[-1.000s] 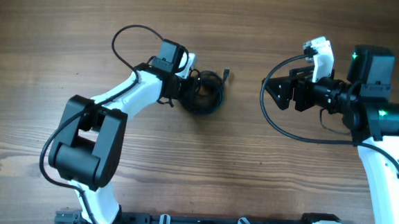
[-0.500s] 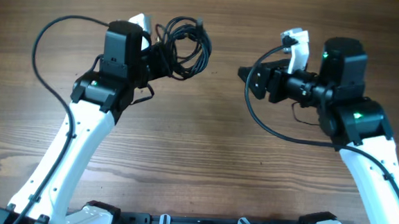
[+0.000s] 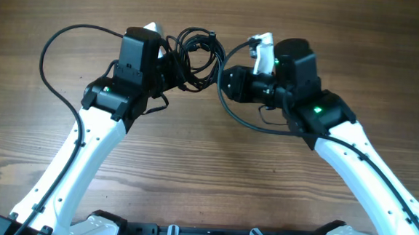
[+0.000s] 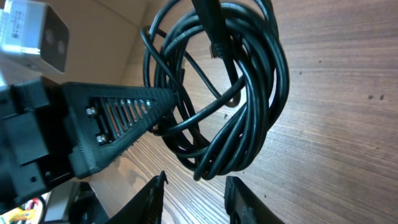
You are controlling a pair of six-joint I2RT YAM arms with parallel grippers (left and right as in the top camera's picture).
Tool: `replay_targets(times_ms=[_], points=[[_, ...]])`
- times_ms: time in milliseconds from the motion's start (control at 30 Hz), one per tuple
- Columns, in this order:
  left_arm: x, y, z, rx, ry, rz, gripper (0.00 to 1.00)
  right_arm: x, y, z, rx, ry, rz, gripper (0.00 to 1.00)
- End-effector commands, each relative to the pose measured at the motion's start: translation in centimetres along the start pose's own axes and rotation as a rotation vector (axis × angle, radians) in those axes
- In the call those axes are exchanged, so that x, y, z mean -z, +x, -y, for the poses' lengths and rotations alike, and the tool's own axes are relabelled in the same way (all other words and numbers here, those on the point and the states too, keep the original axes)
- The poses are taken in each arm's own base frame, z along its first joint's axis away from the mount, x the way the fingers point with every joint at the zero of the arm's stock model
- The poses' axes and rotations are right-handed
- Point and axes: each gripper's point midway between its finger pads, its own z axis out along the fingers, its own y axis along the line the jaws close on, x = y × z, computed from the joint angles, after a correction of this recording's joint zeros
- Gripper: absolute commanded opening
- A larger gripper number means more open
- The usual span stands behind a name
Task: Untangle cables
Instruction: 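Lift the cable bundle with the left gripper toward the right gripper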
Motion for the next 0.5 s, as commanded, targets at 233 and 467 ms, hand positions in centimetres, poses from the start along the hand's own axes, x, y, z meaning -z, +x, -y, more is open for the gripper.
replay_targets(times_ms=[233, 467], points=[[3.1, -2.0, 2.7, 0.244, 0.364, -0.166, 0.04, 5.5, -4.0, 1.3, 0.151, 0.070, 0.152, 0.34], [7.1, -3.2, 5.7, 0.591, 0.612, -0.404, 0.04, 4.8, -3.9, -1.3, 0.371, -0.171, 0.094, 0.33]])
